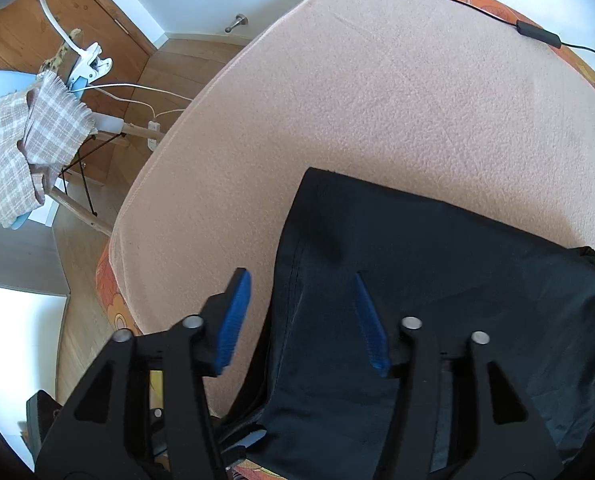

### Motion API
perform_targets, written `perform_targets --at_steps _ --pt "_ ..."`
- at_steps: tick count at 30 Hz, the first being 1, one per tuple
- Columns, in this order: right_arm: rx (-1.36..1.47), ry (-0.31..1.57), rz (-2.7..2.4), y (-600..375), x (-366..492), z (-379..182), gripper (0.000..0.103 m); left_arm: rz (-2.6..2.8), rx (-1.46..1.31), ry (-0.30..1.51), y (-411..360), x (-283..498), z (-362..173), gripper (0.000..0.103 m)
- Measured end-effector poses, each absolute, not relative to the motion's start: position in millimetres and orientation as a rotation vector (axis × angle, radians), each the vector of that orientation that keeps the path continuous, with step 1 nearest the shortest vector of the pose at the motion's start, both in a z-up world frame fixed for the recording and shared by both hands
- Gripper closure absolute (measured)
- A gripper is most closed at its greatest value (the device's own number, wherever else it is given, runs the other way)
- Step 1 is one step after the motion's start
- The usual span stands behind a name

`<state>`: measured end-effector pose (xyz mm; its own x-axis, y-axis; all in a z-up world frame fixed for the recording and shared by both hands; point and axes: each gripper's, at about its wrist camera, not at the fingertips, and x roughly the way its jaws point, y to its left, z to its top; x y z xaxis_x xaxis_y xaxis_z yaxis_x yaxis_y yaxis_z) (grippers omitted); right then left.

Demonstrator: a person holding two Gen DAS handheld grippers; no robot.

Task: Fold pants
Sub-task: 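Close the right gripper on the shorts edge while the left gripper grasps beside it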

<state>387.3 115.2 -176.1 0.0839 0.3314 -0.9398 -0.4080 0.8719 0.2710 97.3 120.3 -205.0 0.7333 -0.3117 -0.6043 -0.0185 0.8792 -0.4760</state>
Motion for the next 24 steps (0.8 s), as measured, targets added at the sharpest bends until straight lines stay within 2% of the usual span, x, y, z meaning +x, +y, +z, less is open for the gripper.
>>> perform_targets --at_steps 11,13,14,15,18,24 --pt "-0.251 1.403 0.470 147.5 393.5 -185.8 0.042 -0.200 -0.475 0.688 107.5 91.5 -187.3 0.098" --pt "-0.268 1.400 0.445 144.5 394.7 -189.5 0.060 -0.220 -0.470 0.685 104.0 90.9 -183.8 0.098" --pt "-0.261 1.399 0.441 140.2 395.1 -189.9 0.079 -0.228 -0.469 0.684 102.2 90.9 -181.9 0.098" --pt "-0.241 1.398 0.442 134.6 395.9 -188.6 0.087 -0.238 -0.469 0.683 102.1 93.2 -180.8 0.098" --pt "-0.172 1.367 0.456 113.4 398.0 -173.6 0.095 -0.276 -0.470 0.676 95.5 94.9 -174.3 0.099" --pt "-0.036 1.270 0.473 58.4 396.9 -128.5 0.098 -0.375 -0.464 0.670 72.2 106.2 -158.0 0.099"
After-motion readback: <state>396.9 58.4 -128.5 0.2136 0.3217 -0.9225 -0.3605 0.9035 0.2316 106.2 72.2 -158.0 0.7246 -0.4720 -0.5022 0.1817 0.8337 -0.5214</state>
